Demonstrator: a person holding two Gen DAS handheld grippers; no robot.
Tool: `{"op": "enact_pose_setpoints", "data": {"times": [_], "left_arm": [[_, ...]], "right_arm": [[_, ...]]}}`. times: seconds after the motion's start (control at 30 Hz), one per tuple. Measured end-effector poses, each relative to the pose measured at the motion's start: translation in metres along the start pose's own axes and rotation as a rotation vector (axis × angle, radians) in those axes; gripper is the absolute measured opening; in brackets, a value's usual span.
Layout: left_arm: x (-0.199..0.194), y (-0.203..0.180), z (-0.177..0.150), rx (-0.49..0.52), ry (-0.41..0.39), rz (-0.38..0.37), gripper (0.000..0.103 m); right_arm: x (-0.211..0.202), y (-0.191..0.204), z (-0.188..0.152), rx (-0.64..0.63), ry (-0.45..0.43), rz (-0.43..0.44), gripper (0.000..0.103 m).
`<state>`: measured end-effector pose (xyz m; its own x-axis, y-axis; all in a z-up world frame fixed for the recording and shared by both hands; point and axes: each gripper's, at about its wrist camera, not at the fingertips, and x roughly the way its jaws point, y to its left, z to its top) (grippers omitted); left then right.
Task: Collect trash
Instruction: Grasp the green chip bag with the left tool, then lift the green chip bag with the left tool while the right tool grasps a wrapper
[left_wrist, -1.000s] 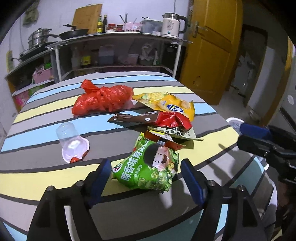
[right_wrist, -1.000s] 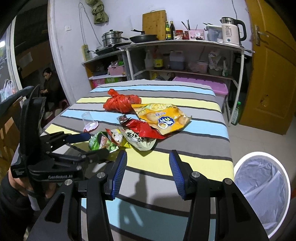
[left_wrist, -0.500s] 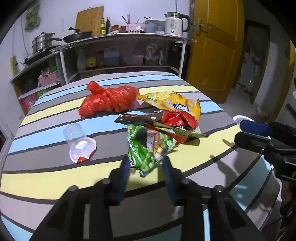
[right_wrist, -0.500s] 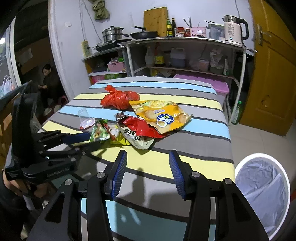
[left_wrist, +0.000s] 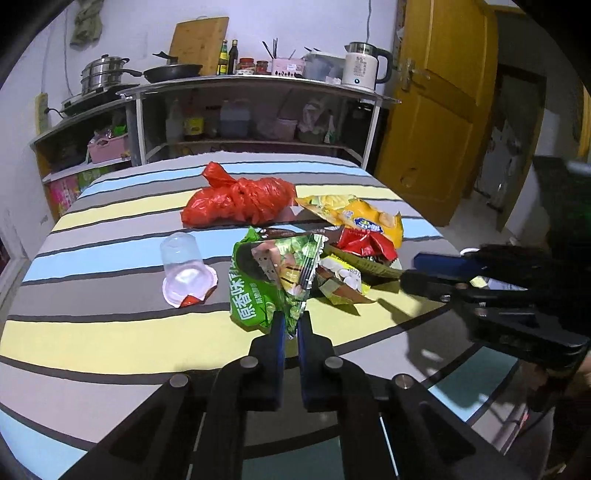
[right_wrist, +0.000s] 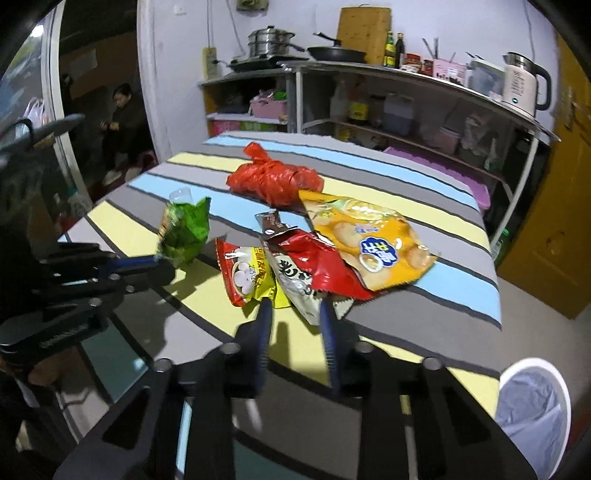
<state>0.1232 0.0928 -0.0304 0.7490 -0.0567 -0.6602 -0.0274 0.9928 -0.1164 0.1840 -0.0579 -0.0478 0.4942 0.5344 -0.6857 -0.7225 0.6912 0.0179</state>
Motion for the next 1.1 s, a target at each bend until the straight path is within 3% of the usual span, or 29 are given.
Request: {"op": "enact_pose_setpoints", "data": {"times": [0.1, 0.33, 0.7, 1.1], "left_arm": [[-0.004, 0.003, 0.0, -0.009, -0.009, -0.002, 0.005], [-0.007, 0.004, 0.0, -0.02, -0.016, -0.003, 0.004], [-0.029, -0.014, 0.003, -0.003, -0.057, -0.016, 0.004], [-0.041, -0.051, 0.008, 0.048, -0.075, -0.068, 0.004]], "right_arm": [[0.007, 0.001, 0.002, -0.013, 0.016, -0.005, 0.008], [-0.004, 0.003, 0.0, 0.006, -0.001, 0.013, 0.002], [-0.047, 0.01, -0.011, 0.072, -0.069, 0.066, 0.001], [-0.087, -0.007, -0.022, 0.127, -0.13, 0.022, 0.001]]}}
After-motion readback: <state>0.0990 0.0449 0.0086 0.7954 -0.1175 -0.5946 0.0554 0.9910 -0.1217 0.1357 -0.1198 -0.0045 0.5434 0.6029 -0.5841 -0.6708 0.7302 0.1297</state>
